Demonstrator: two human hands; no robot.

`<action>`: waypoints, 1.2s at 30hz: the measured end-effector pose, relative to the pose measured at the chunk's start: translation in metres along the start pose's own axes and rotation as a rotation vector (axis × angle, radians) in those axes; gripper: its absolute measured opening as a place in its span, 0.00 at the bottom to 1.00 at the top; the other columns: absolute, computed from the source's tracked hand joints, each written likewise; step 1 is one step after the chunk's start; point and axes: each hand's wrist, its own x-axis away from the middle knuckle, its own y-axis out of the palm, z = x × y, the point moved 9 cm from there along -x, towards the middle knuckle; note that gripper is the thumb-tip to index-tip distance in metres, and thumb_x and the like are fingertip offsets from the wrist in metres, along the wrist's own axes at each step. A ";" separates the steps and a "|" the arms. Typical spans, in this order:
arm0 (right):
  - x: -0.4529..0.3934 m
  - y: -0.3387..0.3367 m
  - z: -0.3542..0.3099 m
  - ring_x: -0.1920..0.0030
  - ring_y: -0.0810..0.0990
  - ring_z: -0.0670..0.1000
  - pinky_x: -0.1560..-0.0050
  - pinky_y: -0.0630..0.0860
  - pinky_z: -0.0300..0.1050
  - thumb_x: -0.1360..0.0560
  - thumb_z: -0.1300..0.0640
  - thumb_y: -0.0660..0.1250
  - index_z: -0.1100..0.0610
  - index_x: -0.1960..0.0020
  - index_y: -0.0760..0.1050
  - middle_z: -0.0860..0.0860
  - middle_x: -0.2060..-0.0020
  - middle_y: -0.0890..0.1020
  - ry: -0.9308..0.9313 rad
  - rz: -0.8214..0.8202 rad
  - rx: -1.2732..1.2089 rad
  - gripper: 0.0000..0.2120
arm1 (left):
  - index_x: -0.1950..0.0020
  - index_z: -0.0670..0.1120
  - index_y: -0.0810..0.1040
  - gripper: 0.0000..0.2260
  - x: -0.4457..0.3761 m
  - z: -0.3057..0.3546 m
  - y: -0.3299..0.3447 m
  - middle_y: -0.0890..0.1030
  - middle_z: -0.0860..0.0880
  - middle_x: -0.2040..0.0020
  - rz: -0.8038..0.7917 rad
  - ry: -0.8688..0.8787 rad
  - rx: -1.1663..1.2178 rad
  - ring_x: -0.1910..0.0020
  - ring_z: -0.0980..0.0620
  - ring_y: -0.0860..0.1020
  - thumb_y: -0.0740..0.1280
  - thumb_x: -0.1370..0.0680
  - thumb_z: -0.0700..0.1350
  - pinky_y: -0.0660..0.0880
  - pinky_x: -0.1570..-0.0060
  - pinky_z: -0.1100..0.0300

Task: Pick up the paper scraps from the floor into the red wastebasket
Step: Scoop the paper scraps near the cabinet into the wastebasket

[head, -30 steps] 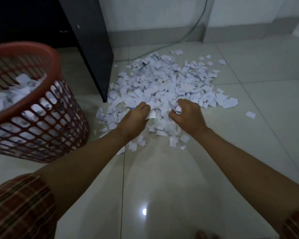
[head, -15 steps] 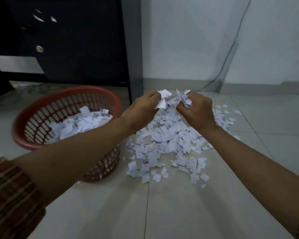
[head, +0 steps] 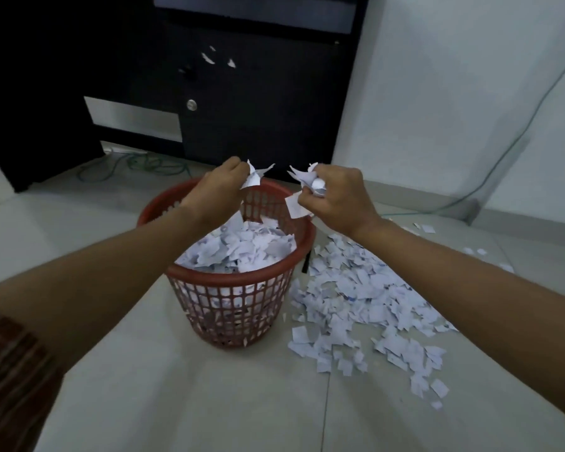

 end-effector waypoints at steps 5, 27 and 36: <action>-0.017 0.057 -0.026 0.75 0.67 0.41 0.72 0.61 0.30 0.32 0.57 0.71 0.55 0.67 0.68 0.40 0.74 0.68 0.012 -0.134 -0.061 0.12 | 0.42 0.40 0.73 0.10 0.014 -0.040 0.009 0.74 0.41 0.46 -0.099 -0.080 -0.119 0.52 0.40 0.76 0.65 0.24 0.35 0.76 0.53 0.46; 0.018 0.125 0.006 0.58 0.78 0.48 0.55 0.77 0.48 0.24 0.53 0.69 0.55 0.54 0.81 0.49 0.59 0.82 0.214 -0.635 0.148 0.06 | 0.46 0.48 0.80 0.09 0.003 -0.045 0.044 0.82 0.49 0.50 -0.528 -0.161 -0.125 0.53 0.50 0.78 0.71 0.25 0.46 0.75 0.52 0.56; 0.017 0.108 0.008 0.57 0.79 0.49 0.55 0.77 0.46 0.26 0.56 0.69 0.57 0.52 0.81 0.50 0.56 0.82 0.168 -0.571 0.123 0.06 | 0.46 0.48 0.80 0.07 -0.007 -0.026 0.050 0.82 0.49 0.52 -0.566 -0.129 -0.106 0.55 0.49 0.79 0.68 0.24 0.45 0.78 0.50 0.51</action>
